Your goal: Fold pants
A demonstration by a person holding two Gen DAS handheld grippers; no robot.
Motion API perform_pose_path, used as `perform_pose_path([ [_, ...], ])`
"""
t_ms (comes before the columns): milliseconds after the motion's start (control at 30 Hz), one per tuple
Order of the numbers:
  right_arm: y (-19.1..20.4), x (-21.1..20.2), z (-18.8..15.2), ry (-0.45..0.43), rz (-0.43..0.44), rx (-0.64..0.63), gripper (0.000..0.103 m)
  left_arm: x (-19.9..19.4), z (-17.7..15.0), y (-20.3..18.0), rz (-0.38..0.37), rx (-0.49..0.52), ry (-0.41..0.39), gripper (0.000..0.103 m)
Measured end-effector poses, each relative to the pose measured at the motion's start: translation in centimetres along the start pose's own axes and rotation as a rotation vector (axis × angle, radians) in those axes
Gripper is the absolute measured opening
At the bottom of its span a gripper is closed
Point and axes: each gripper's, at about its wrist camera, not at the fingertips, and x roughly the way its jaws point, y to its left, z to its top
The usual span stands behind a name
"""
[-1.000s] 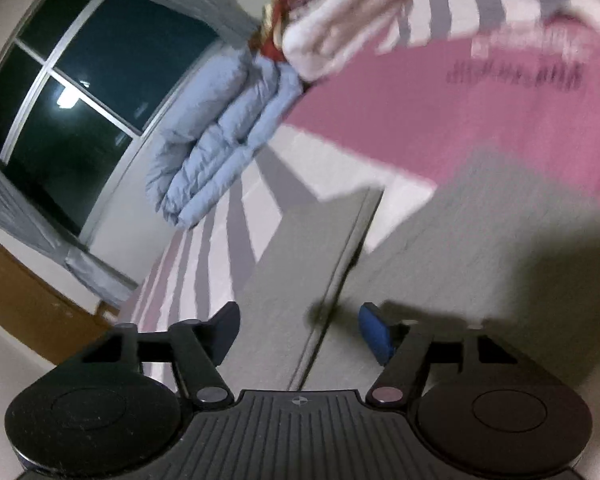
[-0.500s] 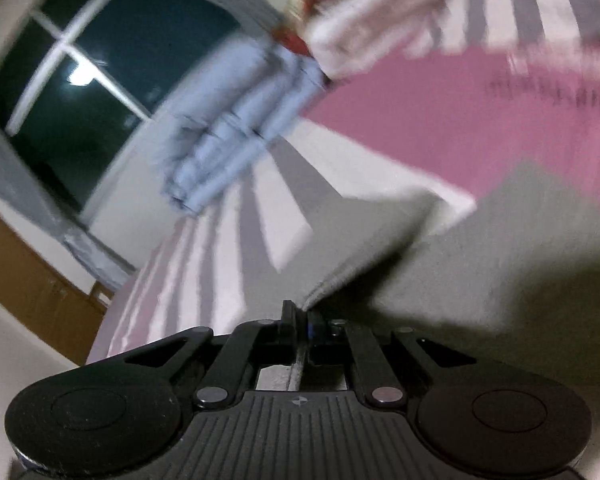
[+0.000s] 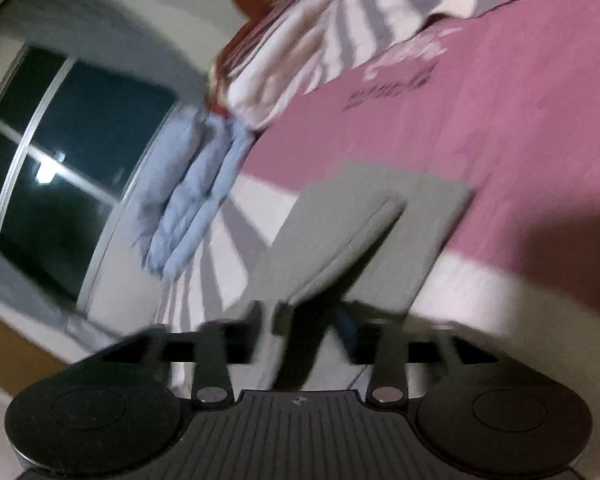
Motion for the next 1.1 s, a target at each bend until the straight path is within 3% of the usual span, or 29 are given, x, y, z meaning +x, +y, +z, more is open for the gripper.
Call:
perform_pose_path([
  [167,-0.3,1.5,1.5,0.013,-0.042,0.062,0.045,0.1,0.0,-0.2,0.006,0.006,0.002,0.096],
  [200,-0.5,1.7,2.1,0.017,-0.054,0.056,0.038,0.1,0.0,-0.3,0.007,0.007,0.002,0.096],
  [233,-0.2,1.9,2.5,0.021,-0.085,0.031,0.003,0.1,0.0,-0.3,0.008,0.008,0.002,0.097],
  [433,1.9,-2.2,3.0,-0.087,-0.024,-0.13,0.005,0.1,0.1,-0.3,0.006,0.006,0.001,0.097],
  [600,-1.5,-0.8,2.8,-0.01,-0.126,-0.087,0.005,0.1,0.0,-0.2,0.005,0.006,0.001,0.097],
  [767,-0.8,-1.2,2.4,-0.033,-0.092,-0.101,0.005,0.1,0.0,-0.1,0.004,0.006,0.0,0.097],
  [867,-2.0,-0.7,3.1,0.019,-0.107,-0.086,0.005,0.0,0.0,-0.1,0.005,0.007,0.0,0.097],
  [900,-2.1,-1.6,3.5,-0.007,-0.083,-0.079,0.007,0.0,0.0,-0.1,0.004,0.006,0.0,0.097],
  [967,-2.2,-4.2,3.9,-0.109,-0.063,-0.062,0.037,0.0,-0.1,-0.1,0.002,0.005,-0.001,0.097],
  [1033,-3.2,-5.8,4.3,-0.139,-0.04,0.007,0.056,0.0,-0.1,0.0,0.006,0.008,-0.001,0.097],
  [1100,-4.2,-6.5,4.5,-0.131,-0.023,0.056,0.056,0.0,-0.1,-0.1,0.007,0.009,-0.001,0.097],
])
